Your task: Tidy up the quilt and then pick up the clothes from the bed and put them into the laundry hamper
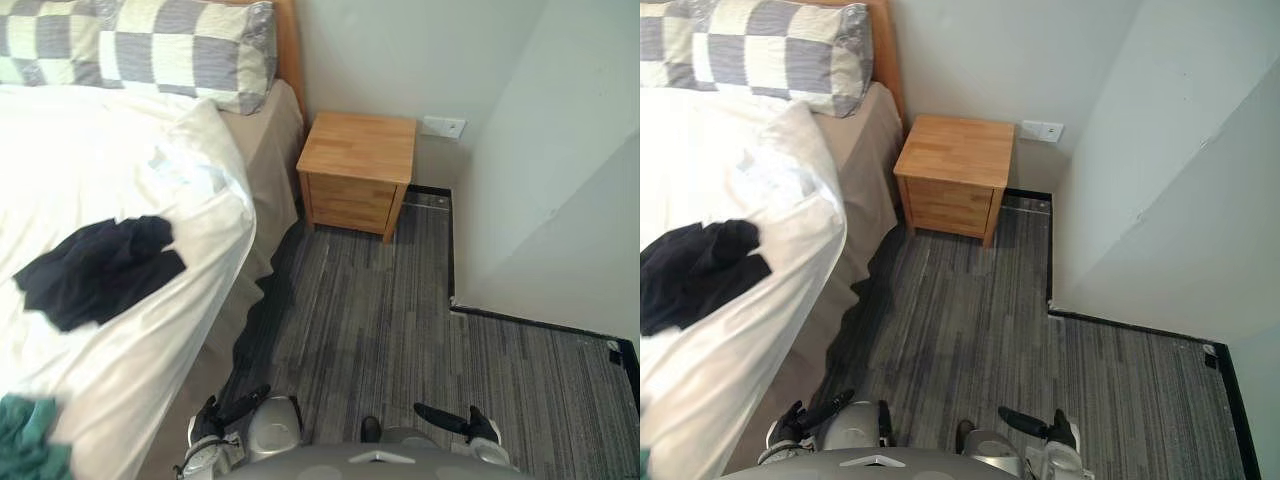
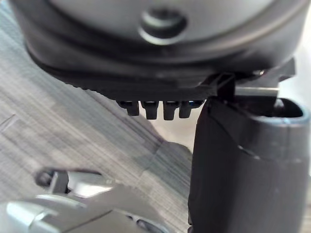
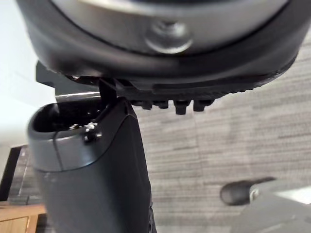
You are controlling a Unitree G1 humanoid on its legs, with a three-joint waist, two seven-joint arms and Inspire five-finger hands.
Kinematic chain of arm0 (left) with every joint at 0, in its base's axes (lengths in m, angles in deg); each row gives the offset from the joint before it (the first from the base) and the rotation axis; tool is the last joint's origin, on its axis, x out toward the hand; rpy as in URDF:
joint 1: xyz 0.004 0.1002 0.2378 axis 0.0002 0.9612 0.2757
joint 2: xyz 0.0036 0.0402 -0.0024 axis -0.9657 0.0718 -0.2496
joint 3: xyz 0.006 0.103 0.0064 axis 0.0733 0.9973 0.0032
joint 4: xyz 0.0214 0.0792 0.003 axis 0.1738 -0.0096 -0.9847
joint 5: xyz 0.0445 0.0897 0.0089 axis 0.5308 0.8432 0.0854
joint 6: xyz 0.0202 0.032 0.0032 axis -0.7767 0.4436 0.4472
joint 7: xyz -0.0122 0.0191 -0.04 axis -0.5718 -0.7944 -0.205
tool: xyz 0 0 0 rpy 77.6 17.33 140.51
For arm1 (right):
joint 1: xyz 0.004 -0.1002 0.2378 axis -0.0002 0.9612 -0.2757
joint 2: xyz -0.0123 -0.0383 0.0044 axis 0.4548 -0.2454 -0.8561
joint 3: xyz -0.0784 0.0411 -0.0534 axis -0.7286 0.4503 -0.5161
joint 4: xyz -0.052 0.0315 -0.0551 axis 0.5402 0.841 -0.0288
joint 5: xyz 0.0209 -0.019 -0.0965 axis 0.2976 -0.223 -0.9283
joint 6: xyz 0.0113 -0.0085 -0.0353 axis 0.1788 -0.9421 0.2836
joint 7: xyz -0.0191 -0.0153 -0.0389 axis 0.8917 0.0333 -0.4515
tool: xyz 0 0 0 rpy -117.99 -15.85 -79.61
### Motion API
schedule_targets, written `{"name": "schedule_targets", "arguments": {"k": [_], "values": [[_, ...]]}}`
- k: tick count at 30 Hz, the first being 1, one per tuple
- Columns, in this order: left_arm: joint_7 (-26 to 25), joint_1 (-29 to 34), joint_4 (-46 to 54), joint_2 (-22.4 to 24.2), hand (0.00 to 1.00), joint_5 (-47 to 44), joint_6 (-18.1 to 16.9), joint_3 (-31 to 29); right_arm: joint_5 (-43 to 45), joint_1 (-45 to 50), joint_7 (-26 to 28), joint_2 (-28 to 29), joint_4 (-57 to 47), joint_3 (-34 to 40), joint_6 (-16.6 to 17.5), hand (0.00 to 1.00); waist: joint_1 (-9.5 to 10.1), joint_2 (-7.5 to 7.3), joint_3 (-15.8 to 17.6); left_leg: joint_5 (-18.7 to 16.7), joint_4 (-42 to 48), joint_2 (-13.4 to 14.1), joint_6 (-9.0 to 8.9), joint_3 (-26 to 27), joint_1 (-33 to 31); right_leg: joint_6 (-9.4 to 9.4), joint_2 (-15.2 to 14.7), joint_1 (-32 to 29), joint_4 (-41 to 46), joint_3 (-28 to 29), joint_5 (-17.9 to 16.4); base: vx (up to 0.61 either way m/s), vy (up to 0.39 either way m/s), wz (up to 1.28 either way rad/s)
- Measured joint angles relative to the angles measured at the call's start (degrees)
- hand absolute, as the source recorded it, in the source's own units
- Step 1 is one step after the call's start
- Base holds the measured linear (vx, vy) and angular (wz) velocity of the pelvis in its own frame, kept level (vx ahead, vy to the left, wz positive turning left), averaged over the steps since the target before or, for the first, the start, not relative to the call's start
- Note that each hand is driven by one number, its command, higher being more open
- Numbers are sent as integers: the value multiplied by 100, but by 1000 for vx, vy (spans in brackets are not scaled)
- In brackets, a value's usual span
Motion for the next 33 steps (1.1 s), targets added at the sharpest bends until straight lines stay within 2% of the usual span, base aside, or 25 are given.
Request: {"name": "schedule_targets", "arguments": {"k": [1, 2, 3, 4, 5, 6, 7, 8, 9, 10, 12, 14, 17, 20, 21, 22, 24, 25, 26, 27, 28, 29, 30, 32, 33], "values": [[19, -13, -22, -39, 100, 0, -2, 190, 9, 22, 13, -30, 2, 3, -3, 100, -14, 43, -22, 630, -1093, -68, 223, 740, 1, 139, -58, 242, -190, -61, -136, 444, 118, 4], [22, -22, -60, -54, 100, -2, -6, 213, 9, 35, 11, -29, 10, 2, -5, 100, 12, 42, -23, 1019, -1140, -53, 542, 929, 22, 182, -82, 355, -229, -72, -210, 600, 167, 12], [39, -43, -83, -126, 100, -16, 7, 208, 9, 49, 1, 34, 19, -1, -10, 100, 63, -38, -67, 1059, -1140, -140, 948, 1078, 96, 282, -202, 493, -209, -87, -346, 453, 118, 17], [70, -50, -142, -248, 100, -3, 19, 223, 7, 97, -18, 186, 39, 15, 1, 100, 72, -250, -189, 889, -1140, -330, 1023, 1241, 103, 326, -367, 491, -177, -193, -375, 669, 162, 31], [86, -65, -195, -306, 100, 7, 24, 242, 1, 75, 4, 227, 76, 18, 15, 100, 70, -342, -233, 673, -1124, -467, 1095, 1157, 121, 357, -455, 397, 163, -300, -390, 524, 128, 36], [80, -69, -239, -313, 100, 7, 33, 247, 1, 59, 50, 230, 106, 28, -1, 100, 80, -350, -253, 609, -1174, -509, 1111, 1118, 189, 395, -480, 261, 551, -319, -435, 510, 151, 38], [74, -72, -347, -343, 100, 6, 77, 287, -7, 51, 81, 211, 118, 46, 2, 100, 84, -349, -266, 543, -1372, -624, 1085, 1020, 445, 518, -561, -148, 1731, -313, -492, 494, 204, 45], [73, -74, -437, -435, 100, 7, 171, 420, -11, 60, 87, 227, 122, 117, 9, 100, 52, -394, -289, 536, -1674, -811, 1078, 847, 776, 1109, -697, -691, 3102, -266, -291, 495, 200, 57], [74, -71, -492, -486, 100, 7, 209, 510, -17, 62, 91, 228, 123, 161, 11, 100, -8, -389, -283, 530, -1798, -892, 1079, 736, 926, 1401, -729, -930, 3766, -175, -136, 583, 200, 94], [81, -64, -621, -571, 100, 7, 296, 667, -154, 67, 96, 240, 118, 231, 9, 100, -115, -413, -280, 526, -2001, -1018, 1082, 459, 1245, 1467, -800, -1306, 4821, -156, -101, 449, 85, 124], [114, -64, -688, -635, 100, -4, 451, 798, -270, 122, 99, 249, 119, 260, 2, 100, -221, -405, -259, 520, -2252, -1140, 1063, 27, 1692, 1258, -1005, -1586, 5489, -521, -224, 387, 28, 129], [170, -73, -655, -660, 100, -45, 523, 861, -433, 97, 100, 254, 110, 318, 14, 100, -211, -406, -254, 462, -2411, -1160, 960, -416, 2030, 939, -1179, -1771, 5106, -895, -533, 349, -76, 120], [168, -60, -608, -661, 100, -135, 498, 931, -443, 47, 122, 233, 112, 367, 4, 100, -195, -401, -248, 332, -2396, -1088, 735, -970, 2183, 801, -1129, -1863, 3594, -819, -636, 280, -180, 115], [90, -60, -513, -667, 100, -332, 428, 990, -424, 46, 122, 249, 127, 371, -42, 100, -124, -435, -233, 171, -2344, -937, 462, -1636, 2149, 817, -1009, -1757, 1533, -76, -306, 196, -373, 110], [86, -65, -421, -722, 100, -439, 355, 948, -416, 57, 123, 333, 163, 400, -76, 100, -82, -638, -278, 38, -2199, -940, 260, -1948, 1984, 826, -1160, -1684, 930, 159, 37, 171, -663, 157], [91, -135, -399, -709, 100, -466, 287, 713, -373, 14, 129, 417, 227, 667, -131, 100, -68, -628, -160, -256, -1863, -669, 206, -2061, 1865, 1065, -1167, -1445, 935, -354, 555, 160, -694, 165], [108, -141, -313, -533, 100, -499, 233, 517, -376, 43, 123, 337, 154, 762, -136, 100, -84, -461, -150, -228, -1577, -221, 2, -1956, 1568, 993, -996, -1413, 1312, -820, 298, 112, -527, 147], [115, -181, -284, -399, 100, -501, 217, 430, -374, -53, 126, 189, 163, 820, -149, 100, -16, -223, -99, -270, -1563, 43, -177, -2249, 1576, 841, -738, -1585, 2070, -447, 122, 76, -301, 125], [113, -177, -282, -330, 100, -502, 216, 420, -372, -20, 126, 193, 165, 791, -163, 100, -8, -173, -120, -243, -1596, 184, -238, -2404, 1558, 827, -562, -1776, 2522, -34, 80, 31, -174, 142], [124, -157, -290, -343, 100, -479, 213, 310, -239, 46, 333, 186, 91, 668, -278, 100, -54, -268, -202, -129, -1759, 283, -391, -2779, 1517, 743, -507, -1906, 2648, 384, -289, 37, -169, 150], [173, -69, -310, -508, 100, -452, 183, 106, -154, 111, 354, 419, 102, 550, -254, 100, -32, -636, -334, -38, -1959, 209, -533, -3040, 1493, 1036, -661, -1700, 2243, 604, -641, 42, -248, 144], [173, -61, -350, -521, 100, -445, 149, -26, -172, 97, 331, 472, 104, 538, -247, 100, 21, -744, -391, 36, -2081, 274, -606, -3069, 1503, 826, -617, -1587, 2113, 524, -777, 63, -352, 111], [156, -53, -398, -449, 100, -469, 143, -278, -167, 84, 332, 431, 122, 466, -207, 100, 64, -621, -375, 284, -2283, 503, -653, -2991, 1461, 790, -454, -1550, 2097, 309, -769, 43, -338, 90], [167, -17, -388, -348, 100, -524, 130, -409, -168, 8, 236, 434, 90, 397, -144, 100, 66, -574, -380, 705, -2494, 619, -634, -2601, 1240, 726, -434, -1551, 2025, -61, -741, 35, -252, 102], [168, -22, -389, -300, 100, -614, 126, -507, -167, -40, 222, 413, 46, 363, -108, 100, 16, -557, -396, 938, -2527, 621, -460, -2185, 1041, 629, -490, -1535, 1882, -354, -681, 6, -166, 112]]}}
